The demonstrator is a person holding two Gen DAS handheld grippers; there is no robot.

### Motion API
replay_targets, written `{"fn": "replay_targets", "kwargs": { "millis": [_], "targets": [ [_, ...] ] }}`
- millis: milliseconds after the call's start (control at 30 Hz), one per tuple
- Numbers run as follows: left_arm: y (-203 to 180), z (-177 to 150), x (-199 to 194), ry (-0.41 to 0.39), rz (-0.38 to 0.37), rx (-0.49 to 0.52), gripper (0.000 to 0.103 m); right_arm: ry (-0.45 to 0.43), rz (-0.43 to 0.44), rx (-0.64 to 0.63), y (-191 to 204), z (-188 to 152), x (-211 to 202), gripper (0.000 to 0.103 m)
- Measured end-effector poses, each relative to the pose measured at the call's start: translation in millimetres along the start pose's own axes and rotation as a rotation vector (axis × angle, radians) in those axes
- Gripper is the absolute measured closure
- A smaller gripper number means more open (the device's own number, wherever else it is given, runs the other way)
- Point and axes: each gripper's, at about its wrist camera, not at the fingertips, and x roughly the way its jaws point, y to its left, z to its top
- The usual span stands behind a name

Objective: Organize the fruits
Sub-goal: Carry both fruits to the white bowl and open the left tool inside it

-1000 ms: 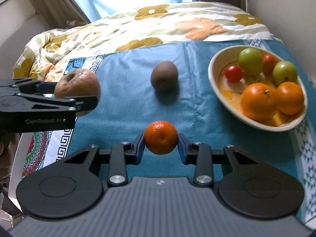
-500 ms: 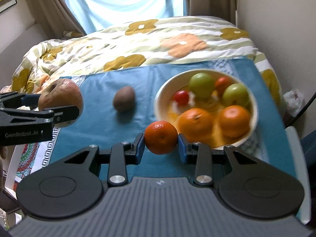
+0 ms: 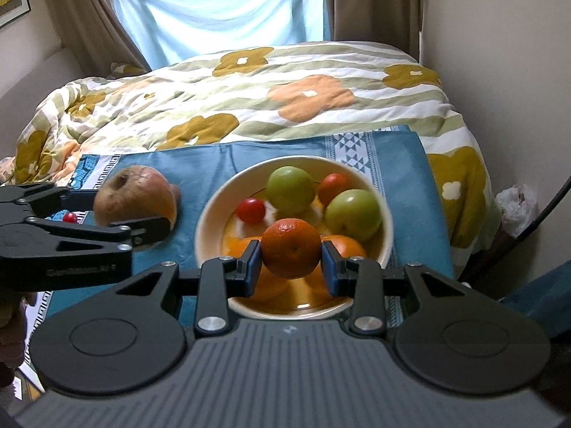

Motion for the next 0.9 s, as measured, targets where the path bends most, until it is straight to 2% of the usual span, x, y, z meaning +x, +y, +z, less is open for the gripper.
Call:
{"fn": "replay_targets", "kwargs": {
  "millis": [267, 500, 667, 767, 900],
  "targets": [
    [-15, 7, 38, 0.037, 0.029, -0.009, 0.025, 0.015, 0.03, -0.007, -24, 6, 19, 0.053],
    [-26, 13, 52, 0.046, 0.041, 0.018, 0.024, 0.018, 0.047, -0.006, -34, 12, 31, 0.053],
    [-29, 11, 50, 0.051, 0.028, 0.019, 0.022, 0.018, 0.053, -0.006, -37, 16, 34, 0.053],
    [-31, 13, 37, 0.014, 0.033, 0.015, 0.011, 0.019, 0.053, -0.006, -38, 16, 35, 0.053],
    [-27, 18, 28, -0.001, 0.037, -0.007, 0.011, 0.021, 0.058, -0.008, -41, 21, 39, 0.053]
  ]
}}
